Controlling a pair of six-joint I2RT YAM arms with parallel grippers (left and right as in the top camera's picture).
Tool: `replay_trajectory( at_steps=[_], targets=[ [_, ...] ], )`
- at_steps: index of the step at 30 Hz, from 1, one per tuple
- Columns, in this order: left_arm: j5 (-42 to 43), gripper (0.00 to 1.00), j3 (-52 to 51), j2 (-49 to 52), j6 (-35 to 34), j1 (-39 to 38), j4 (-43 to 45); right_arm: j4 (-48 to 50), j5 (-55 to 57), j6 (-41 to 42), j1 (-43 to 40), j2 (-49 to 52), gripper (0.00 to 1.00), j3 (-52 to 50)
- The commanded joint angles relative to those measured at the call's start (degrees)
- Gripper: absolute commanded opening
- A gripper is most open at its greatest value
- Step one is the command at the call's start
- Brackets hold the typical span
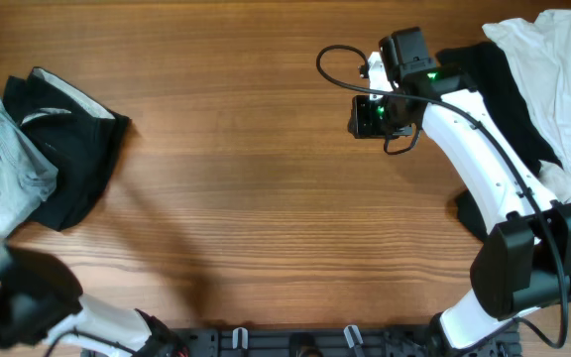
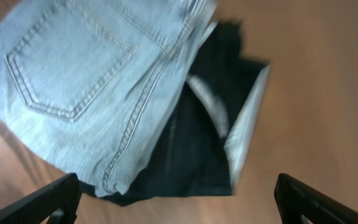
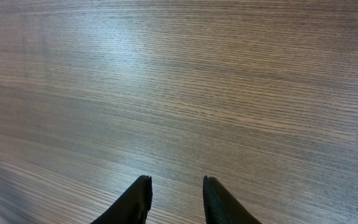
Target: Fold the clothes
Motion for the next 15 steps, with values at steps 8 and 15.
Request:
replay_trajectory(
  at_steps=[8, 15],
  targets=[
    [-26.2, 1.0, -0.4, 20.9, -1.7, -11.5, -4.4, -0.8, 1.0, 0.8, 0.1, -0.7, 0.32, 0.7],
    [-28.5, 1.0, -4.0, 21.6, -4.0, -11.5, -1.9, -1.2, 1.0, 0.8, 0.1, -0.7, 0.32, 0.7]
  ],
)
